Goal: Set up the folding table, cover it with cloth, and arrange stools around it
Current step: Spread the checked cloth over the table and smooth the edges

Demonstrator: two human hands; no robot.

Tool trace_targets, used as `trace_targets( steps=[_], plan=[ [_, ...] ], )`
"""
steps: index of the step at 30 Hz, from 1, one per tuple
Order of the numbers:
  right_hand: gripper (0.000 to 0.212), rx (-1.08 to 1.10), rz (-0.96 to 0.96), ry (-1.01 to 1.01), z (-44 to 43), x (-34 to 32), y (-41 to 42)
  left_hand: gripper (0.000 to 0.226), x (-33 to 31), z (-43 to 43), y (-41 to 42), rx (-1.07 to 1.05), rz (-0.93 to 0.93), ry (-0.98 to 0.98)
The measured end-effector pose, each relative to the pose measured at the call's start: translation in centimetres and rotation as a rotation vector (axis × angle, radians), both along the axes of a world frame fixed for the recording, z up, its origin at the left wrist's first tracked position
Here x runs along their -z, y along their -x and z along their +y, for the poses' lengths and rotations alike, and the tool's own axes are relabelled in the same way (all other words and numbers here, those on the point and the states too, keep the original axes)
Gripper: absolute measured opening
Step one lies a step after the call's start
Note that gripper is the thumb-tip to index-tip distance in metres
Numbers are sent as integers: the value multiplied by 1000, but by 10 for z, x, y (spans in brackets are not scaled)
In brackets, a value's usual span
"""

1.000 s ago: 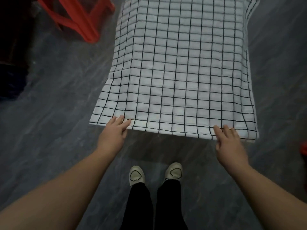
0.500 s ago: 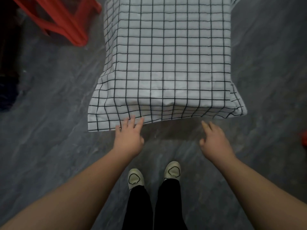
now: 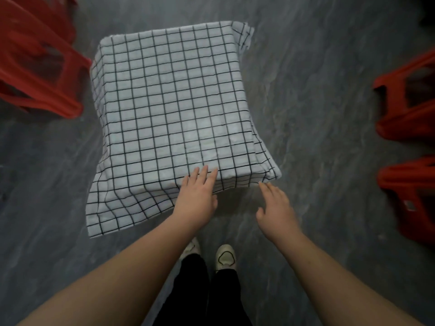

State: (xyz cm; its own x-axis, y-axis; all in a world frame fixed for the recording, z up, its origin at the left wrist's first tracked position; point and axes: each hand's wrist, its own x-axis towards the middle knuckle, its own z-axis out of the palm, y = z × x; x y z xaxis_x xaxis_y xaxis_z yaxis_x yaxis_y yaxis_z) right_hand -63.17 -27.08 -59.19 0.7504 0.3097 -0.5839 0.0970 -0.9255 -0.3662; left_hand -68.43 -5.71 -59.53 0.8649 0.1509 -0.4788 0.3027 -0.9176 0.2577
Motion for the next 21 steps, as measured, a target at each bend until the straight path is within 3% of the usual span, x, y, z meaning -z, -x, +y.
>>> trace_targets(
  steps=[12, 16, 21],
  plan=[
    [57, 452, 23, -198, -3, 48, -91, 86, 50, -24, -99, 252, -52, -15],
    [54, 659, 162, -291, -11, 81, -116, 94, 73, -41, -112, 301, -78, -23],
    [42, 738, 383, -386, -34, 117, -124, 102, 104, -58, -120, 322, -79, -55]
  ],
)
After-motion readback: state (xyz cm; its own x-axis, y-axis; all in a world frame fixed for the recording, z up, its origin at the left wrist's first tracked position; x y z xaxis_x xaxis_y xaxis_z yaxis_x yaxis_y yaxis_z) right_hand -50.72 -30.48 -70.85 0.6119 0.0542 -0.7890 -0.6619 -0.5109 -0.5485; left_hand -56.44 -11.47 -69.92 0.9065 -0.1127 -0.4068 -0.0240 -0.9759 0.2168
